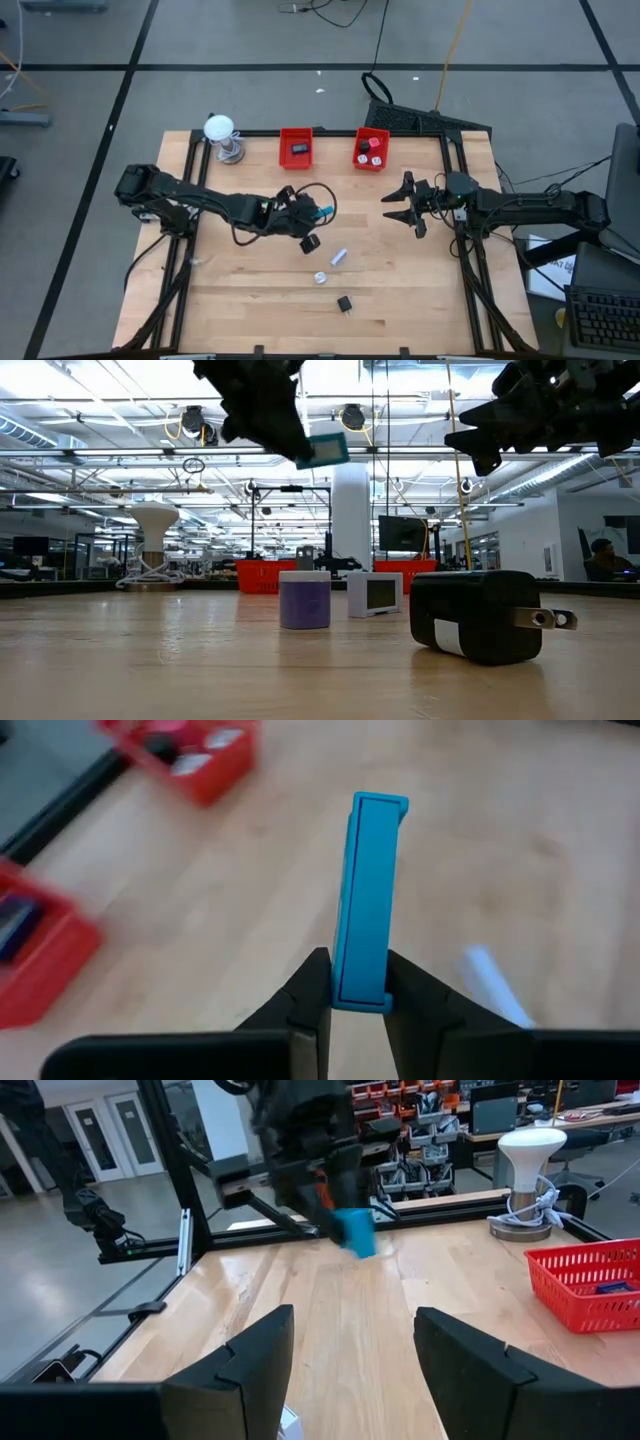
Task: Pick & Place Office items
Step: Put the blue digital timer into the left red basket
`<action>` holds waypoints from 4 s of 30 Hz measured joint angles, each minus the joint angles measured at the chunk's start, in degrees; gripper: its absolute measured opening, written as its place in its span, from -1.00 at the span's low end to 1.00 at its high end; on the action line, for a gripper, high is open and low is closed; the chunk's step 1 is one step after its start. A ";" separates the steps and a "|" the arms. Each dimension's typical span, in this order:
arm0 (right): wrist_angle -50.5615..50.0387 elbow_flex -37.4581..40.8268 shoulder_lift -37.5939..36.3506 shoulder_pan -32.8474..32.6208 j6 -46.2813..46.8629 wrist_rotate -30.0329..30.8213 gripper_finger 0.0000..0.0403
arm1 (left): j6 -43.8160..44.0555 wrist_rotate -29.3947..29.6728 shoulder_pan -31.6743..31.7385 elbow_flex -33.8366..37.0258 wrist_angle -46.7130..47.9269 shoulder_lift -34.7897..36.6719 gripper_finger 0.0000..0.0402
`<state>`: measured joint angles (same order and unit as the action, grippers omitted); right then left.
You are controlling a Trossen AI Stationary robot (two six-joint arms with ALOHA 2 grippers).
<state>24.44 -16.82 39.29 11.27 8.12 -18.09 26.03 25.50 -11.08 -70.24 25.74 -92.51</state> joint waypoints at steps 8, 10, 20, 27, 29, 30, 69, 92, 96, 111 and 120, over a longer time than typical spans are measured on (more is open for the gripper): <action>-0.05 0.00 0.01 -0.01 0.00 0.00 -0.03 | -8.83 -14.20 -3.86 0.00 -10.30 0.00 -0.69; -0.05 0.00 0.00 -0.01 0.00 0.00 -0.03 | -9.17 -18.28 -4.43 0.00 -13.29 0.00 -0.69; -0.05 0.00 0.00 -0.01 0.08 0.00 -0.03 | -10.75 -20.53 -6.30 0.00 -16.84 0.00 -0.69; -0.22 0.00 0.01 0.00 0.11 0.00 -0.03 | -12.89 -24.28 -6.54 2.16 -20.83 0.00 -0.68; -0.49 0.00 0.02 -0.02 0.13 0.00 -0.03 | -12.42 -25.70 -6.57 5.61 -26.33 0.00 -0.69; -0.59 0.00 0.01 0.00 0.13 0.00 -0.03 | -12.24 -25.69 -6.52 7.51 -29.01 -0.02 -0.69; -0.64 0.02 0.06 0.00 -1.40 0.57 -0.03 | 1.89 -2.35 23.94 43.56 -58.06 18.08 -0.69; -0.26 0.02 2.42 0.00 -1.99 3.21 -0.03 | 1.45 1.57 32.03 29.15 -36.39 6.43 -0.69; -0.29 0.02 2.42 0.00 -1.99 3.06 -0.03 | 1.86 1.59 33.17 29.09 -35.40 4.36 -0.69; -0.40 0.02 2.42 0.00 -2.62 3.06 -0.03 | 3.76 1.57 35.51 29.09 -34.96 -0.11 -0.64; -0.48 0.02 2.42 0.00 -2.82 3.04 -0.03 | 4.22 1.57 35.51 29.09 -34.54 -0.11 -0.66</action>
<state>23.95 -16.80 41.71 11.27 5.30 -15.05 30.25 27.07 24.43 -41.15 -8.80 -92.62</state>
